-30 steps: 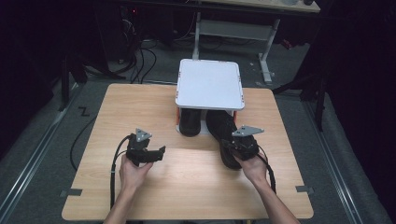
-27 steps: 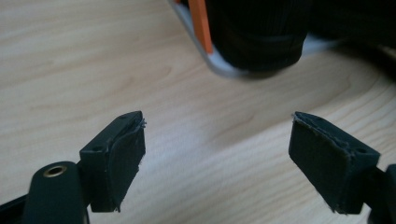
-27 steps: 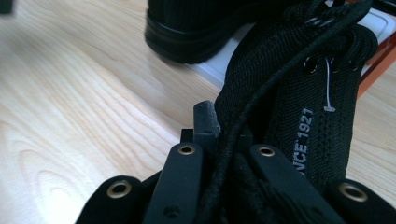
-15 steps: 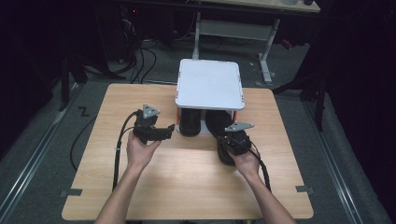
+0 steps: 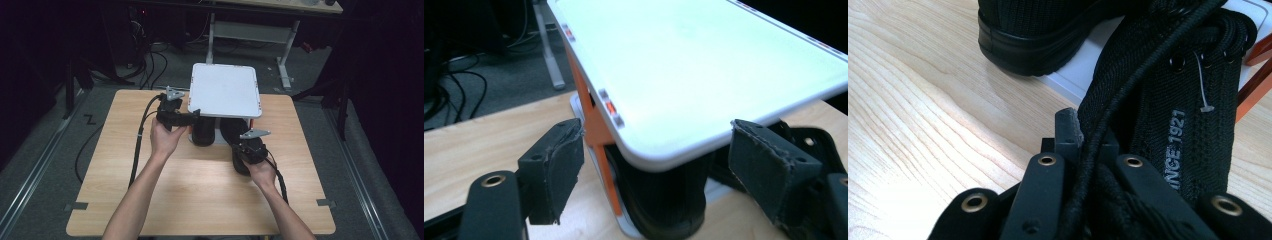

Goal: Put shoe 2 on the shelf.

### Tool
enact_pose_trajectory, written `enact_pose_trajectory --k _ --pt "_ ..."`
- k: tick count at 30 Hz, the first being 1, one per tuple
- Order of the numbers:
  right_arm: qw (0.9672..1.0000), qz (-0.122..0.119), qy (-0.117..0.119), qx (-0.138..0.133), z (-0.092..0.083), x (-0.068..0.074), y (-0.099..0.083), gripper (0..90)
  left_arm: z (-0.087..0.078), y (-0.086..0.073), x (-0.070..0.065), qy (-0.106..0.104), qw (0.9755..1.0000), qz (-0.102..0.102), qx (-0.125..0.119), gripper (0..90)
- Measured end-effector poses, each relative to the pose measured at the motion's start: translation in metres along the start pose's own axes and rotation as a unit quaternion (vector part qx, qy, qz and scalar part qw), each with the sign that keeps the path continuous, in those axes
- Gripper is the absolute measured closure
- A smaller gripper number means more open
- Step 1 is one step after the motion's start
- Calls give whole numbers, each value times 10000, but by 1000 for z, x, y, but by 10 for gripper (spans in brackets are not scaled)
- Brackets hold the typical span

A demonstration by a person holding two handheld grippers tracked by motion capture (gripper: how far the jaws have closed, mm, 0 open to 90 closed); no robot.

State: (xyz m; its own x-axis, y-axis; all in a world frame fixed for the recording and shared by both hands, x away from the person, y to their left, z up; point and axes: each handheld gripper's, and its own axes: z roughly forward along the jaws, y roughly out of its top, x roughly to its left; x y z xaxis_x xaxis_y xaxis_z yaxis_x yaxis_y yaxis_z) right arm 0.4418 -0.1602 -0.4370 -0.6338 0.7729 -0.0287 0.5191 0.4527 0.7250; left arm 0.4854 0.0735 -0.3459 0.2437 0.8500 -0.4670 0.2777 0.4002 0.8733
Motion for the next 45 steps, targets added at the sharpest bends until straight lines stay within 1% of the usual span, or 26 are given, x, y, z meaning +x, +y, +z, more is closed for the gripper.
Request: enact_pose_trajectory --k 1,4,6,9,14,15,16,18,20,21,23,25,27,29,32,34,36,39,43,45 --pt "10000 2 11 -2 0 0 0 866 4 1 -1 21 10000 -11 -24 241" --pt "10000 34 9 -9 1 0 1 866 13 0 -2 110 9999 46 14 260" --pt "10000 54 15 -7 2 -1 1 866 18 -3 -2 135 9999 -2 64 261" --pt "10000 76 12 -5 3 -2 2 866 24 -8 0 247 9996 88 139 268" --pt "9999 95 -32 26 8 -3 6 865 26 -7 2 243 9996 30 166 272" --pt "9999 103 -43 25 10 -3 7 866 26 -7 3 232 9996 -8 171 272" --pt "9999 122 -59 41 11 -3 8 865 27 -6 4 253 9995 -66 175 271" --pt "9999 137 -81 56 14 -4 11 865 30 -6 7 370 9992 -65 131 271" --pt "9998 137 -112 65 17 -4 13 865 31 -6 9 339 9993 -139 125 261" --pt "9998 167 -114 67 19 -5 14 865 31 -7 8 341 9993 -102 115 262" --pt "9997 196 -120 82 22 -6 14 865 30 -8 6 340 9994 44 72 272" --pt "9996 223 -147 84 24 -7 16 865 30 -9 5 312 9994 92 69 290" --pt "9995 240 -167 93 27 -9 19 864 30 -9 6 262 9996 14 68 298" --pt "9994 272 -182 113 29 -10 22 863 30 -8 7 222 9997 -21 89 308" --pt "9992 316 -241 106 33 -12 24 860 30 -8 7 193 9998 -9 96 325" --pt "9991 322 -250 91 36 -13 23 855 29 -9 6 183 9998 34 92 340" --pt "9991 332 -267 59 36 -13 24 852 30 -9 5 167 9998 57 86 352" --pt "9991 336 -257 31 37 -15 24 853 30 -10 4 133 9999 18 96 374" --pt "9990 307 -295 122 41 -17 30 853 29 -10 3 92 9999 -5 113 415" --pt "9989 309 -322 114 43 -19 33 853 29 -11 3 100 9999 24 109 420"
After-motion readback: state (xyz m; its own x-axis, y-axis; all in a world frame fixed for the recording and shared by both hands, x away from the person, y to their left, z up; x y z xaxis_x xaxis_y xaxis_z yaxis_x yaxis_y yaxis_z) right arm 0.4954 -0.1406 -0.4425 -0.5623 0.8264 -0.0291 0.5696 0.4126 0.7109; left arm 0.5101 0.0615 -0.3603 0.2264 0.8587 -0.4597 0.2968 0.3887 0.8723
